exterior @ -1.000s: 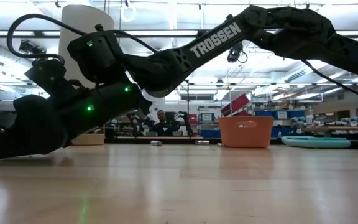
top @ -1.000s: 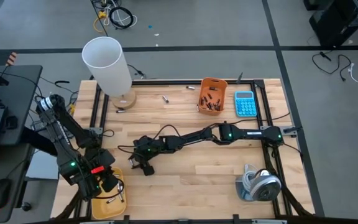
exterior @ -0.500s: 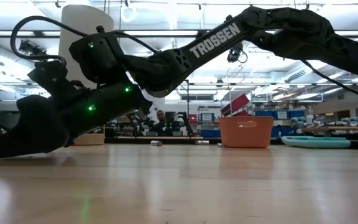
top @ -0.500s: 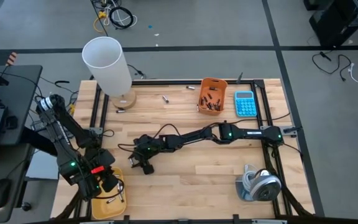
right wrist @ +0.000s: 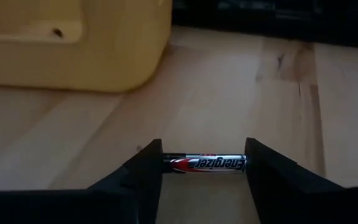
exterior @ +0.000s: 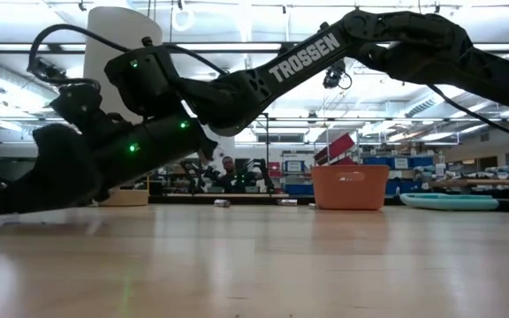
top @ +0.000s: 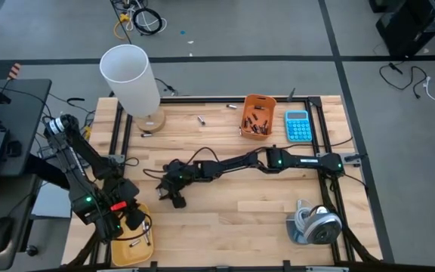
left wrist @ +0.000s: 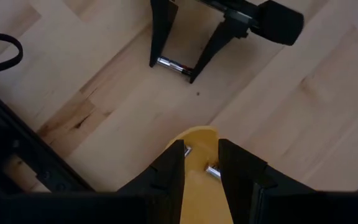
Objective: Sort batteries
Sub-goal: Put the silver battery into the yellow bin
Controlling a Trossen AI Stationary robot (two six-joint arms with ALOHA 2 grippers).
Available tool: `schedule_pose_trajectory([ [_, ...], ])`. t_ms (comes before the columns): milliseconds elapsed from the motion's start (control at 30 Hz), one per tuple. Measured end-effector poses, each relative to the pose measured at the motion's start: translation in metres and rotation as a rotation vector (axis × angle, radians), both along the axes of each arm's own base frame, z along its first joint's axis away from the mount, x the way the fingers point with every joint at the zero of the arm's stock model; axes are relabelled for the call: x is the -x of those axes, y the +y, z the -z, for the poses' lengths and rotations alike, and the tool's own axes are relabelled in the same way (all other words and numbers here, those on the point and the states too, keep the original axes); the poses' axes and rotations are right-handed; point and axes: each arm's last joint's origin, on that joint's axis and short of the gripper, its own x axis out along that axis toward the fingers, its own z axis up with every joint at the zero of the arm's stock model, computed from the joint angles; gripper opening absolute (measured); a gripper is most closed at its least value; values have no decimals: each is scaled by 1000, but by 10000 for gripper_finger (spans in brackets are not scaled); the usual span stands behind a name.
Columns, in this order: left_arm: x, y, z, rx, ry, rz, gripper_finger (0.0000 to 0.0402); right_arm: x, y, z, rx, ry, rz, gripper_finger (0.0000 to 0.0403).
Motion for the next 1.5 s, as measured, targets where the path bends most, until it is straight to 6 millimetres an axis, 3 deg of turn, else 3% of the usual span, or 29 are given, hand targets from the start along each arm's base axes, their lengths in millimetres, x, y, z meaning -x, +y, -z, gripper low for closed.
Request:
schedule_pose_trajectory([
  [300,3,4,-3,-6,37,-79,99,-3,-5,-10,-72,-70,-68,191],
  [567,6,12,-39,-65,0,-124,99,-4,-3,-20,-55,-142,-103,191],
  [833,5,13,-43,-90,-60,-101,99,-5,-1,-51,-24,-257,-123,191],
  [967,5,13,-42,-76,-41,-116,99,-3,15,-64,-9,-292,-163,192],
  [1200,5,13,-42,-64,-46,-147,99,0,48,-68,35,-353,-234,192],
  [1500,5,13,-42,-59,-72,-181,99,0,51,-78,62,-478,-242,192],
])
